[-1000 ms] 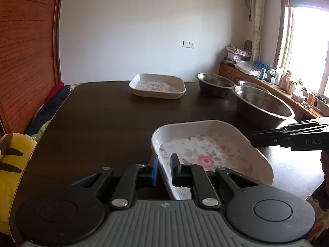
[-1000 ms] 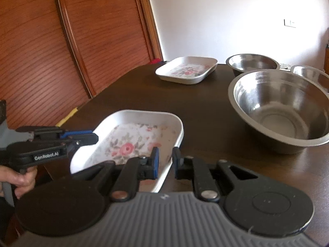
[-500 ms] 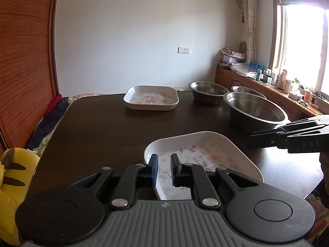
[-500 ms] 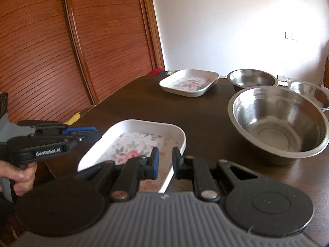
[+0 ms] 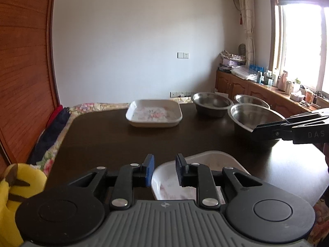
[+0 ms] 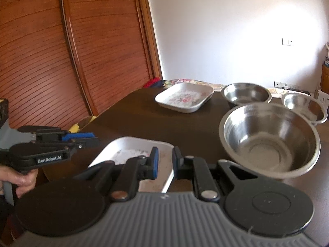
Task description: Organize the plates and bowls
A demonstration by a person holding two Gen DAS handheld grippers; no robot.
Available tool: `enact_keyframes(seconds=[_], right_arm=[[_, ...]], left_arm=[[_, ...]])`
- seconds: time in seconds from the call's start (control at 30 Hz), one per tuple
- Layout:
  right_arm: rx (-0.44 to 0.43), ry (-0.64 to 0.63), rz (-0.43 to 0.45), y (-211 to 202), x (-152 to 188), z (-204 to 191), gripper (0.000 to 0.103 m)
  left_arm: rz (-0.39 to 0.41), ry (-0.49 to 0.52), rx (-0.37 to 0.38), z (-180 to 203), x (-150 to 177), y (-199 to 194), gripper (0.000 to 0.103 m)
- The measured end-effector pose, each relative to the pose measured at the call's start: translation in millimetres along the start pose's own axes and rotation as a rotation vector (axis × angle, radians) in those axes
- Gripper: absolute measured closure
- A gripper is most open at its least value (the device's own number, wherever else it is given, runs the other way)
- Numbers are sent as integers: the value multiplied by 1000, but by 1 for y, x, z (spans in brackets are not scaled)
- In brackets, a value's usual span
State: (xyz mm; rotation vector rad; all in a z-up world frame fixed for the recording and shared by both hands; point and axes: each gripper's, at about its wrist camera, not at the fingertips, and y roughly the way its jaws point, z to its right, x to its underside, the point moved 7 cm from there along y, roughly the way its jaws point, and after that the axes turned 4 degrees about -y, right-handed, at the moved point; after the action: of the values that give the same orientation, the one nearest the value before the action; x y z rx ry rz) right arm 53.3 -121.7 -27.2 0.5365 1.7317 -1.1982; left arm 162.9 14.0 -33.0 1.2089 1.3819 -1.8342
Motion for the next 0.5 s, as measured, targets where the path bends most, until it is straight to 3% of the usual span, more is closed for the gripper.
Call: enact_keyframes(seconds=[0.4,0.43,0.5], right_arm=[[-4,-37,10,28,-45,8,86],[-5,-42,7,33,-49,8,85],[-3,-54,1,43,-55,10,73]], left_arm=[[23,24,-19,-17,-44,38,29],[23,24,-22,-19,-47,42,28],[24,22,-27,-25,-54,51,28]])
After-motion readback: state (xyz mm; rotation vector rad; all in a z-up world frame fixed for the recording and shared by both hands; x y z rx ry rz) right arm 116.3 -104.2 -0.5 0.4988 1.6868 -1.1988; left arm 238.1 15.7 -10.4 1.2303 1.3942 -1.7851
